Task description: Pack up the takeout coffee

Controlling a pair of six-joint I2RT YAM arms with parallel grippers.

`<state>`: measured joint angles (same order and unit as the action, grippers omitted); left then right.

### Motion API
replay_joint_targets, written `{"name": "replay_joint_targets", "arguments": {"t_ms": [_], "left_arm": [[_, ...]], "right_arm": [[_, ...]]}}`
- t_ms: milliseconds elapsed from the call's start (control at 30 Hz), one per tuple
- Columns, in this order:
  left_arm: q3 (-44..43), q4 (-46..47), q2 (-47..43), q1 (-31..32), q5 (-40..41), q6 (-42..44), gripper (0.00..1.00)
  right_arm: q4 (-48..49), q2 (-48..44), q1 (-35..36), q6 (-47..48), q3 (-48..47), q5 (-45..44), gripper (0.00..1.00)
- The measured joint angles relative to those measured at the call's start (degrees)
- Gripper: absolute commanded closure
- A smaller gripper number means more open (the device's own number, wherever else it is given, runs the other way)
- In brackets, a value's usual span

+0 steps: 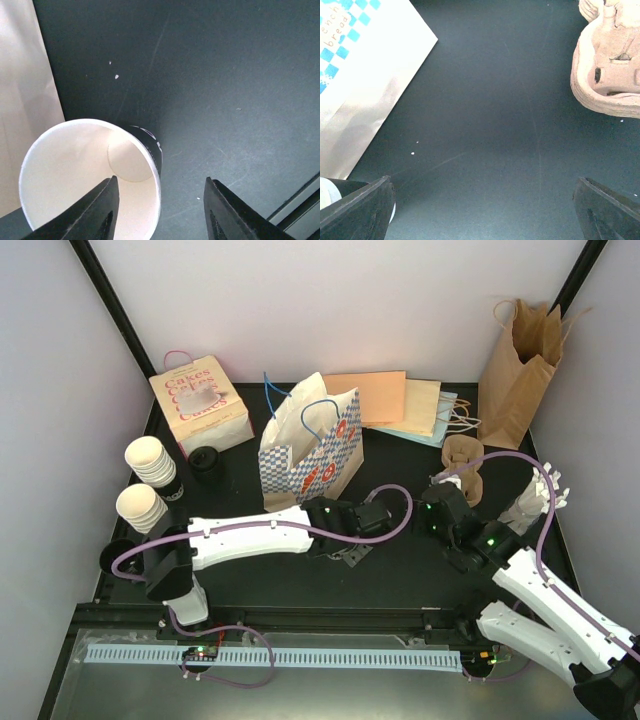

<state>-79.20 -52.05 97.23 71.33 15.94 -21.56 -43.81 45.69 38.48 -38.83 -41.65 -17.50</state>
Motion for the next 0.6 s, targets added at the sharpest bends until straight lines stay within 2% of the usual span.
{"name": "replay_joint_targets", "arguments": {"t_ms": [133,300,433,600], "left_arm": [[-1.6,-1.0,-1.9,0.0,-0.2,-1.2,0.33],[-1.7,-1.1,-9.2,-0.1,-0.3,-3.5,0.03],[0.2,0.2,-15.5,-1.6,-1.5,-5.7,0.01],[10.7,3.4,-23.5,-6.2,-4.7,-8.8,0.01]], "right_arm": [[-0.1,0.4,0.0,0.6,-0.1,0.0,0.00],[-0.6,2.5,0.0,1.5,-1.4,0.2,0.00],[-2.2,4.9,0.0,2.1,-4.9,1.0,0.00],[-2.6,7.8,0.0,3.1,-7.8,0.8,0.00]]}}
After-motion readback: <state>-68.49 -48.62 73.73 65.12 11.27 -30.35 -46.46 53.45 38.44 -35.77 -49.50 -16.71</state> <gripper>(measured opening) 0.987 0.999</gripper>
